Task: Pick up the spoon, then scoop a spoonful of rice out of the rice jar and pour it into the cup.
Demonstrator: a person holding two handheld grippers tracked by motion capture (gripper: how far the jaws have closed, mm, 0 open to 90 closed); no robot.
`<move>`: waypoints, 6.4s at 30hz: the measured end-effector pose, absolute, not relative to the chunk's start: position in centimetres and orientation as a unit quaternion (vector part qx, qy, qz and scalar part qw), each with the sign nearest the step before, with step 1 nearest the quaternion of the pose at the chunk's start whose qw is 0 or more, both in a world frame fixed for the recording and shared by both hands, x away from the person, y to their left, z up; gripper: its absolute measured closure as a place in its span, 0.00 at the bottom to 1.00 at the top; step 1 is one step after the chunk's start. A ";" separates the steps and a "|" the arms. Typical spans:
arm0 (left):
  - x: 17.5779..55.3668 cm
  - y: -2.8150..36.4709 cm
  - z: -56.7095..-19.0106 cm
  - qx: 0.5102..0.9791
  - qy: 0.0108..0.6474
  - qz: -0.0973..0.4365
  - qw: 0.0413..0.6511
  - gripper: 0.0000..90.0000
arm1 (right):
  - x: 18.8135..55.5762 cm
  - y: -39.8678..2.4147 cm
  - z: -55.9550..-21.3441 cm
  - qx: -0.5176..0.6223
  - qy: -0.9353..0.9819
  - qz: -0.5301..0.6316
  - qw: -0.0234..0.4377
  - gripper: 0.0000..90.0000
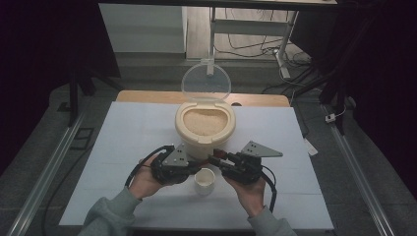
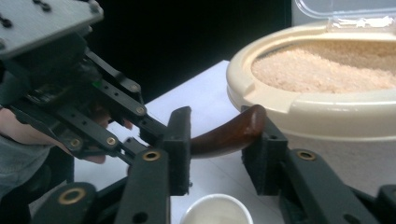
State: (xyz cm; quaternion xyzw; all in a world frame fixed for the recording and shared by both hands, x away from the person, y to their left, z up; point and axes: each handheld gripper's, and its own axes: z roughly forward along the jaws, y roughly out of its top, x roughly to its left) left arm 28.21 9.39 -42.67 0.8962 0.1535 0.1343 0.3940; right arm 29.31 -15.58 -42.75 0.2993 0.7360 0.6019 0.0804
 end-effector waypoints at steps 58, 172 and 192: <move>24.5 23.3 -49.4 0.803 0.379 0.147 0.436 0.25 | 29.3 -19.9 -40.9 0.253 0.671 0.691 0.094 0.92; 24.4 23.4 -51.7 0.819 0.392 0.107 0.404 0.19 | 40.9 -19.5 -40.7 0.508 0.569 0.641 0.079 0.91; 24.4 23.4 -51.7 0.820 0.392 0.109 0.404 0.19 | 41.0 -20.7 -41.4 0.545 0.521 0.657 0.001 0.92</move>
